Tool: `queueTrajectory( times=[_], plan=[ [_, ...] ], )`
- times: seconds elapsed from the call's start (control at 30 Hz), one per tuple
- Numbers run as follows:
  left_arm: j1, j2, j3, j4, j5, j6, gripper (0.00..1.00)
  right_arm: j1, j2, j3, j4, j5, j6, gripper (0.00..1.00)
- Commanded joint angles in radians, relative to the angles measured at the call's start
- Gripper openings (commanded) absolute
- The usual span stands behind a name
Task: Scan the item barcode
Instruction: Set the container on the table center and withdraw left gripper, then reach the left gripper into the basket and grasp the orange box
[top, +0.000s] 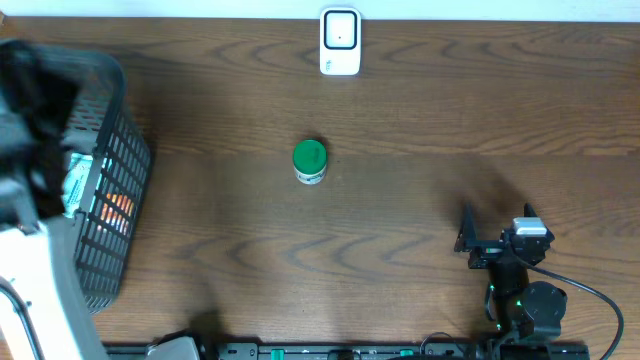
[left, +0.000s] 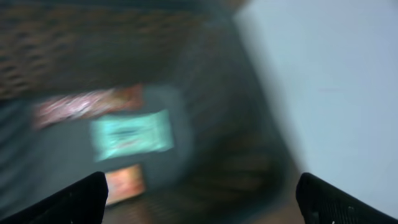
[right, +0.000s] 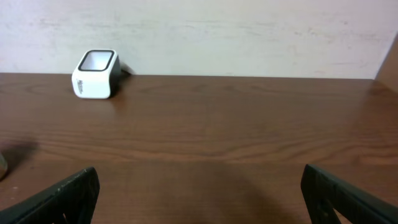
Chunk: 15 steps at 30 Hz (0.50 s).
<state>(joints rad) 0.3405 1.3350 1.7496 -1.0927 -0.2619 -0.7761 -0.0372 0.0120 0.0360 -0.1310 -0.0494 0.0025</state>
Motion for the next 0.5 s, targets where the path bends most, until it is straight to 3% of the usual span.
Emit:
queueTrajectory(
  times=[0.0, 0.13, 0.27, 0.33, 0.47],
  plan=[
    [0.201, 0.104, -0.029, -0.080, 0.195, 0.039, 0.96, 0.006, -0.005, -0.003, 0.000, -0.002, -0.011, 0.99],
    [0.316, 0.235, -0.036, -0.156, 0.277, 0.039, 0.97, 0.006, -0.005, -0.003, 0.000, -0.002, -0.011, 0.99],
    [0.321, 0.336, -0.037, -0.186, 0.284, 0.014, 0.97, 0.006, -0.005, -0.003, 0.000, -0.002, -0.011, 0.99],
    [0.319, 0.394, -0.037, -0.187, 0.354, -0.006, 0.97, 0.006, -0.005, -0.003, 0.000, -0.002, -0.011, 0.99],
    [0.319, 0.502, -0.040, -0.200, 0.434, 0.058, 0.97, 0.006, -0.005, -0.003, 0.000, -0.002, -0.011, 0.99]
  ],
)
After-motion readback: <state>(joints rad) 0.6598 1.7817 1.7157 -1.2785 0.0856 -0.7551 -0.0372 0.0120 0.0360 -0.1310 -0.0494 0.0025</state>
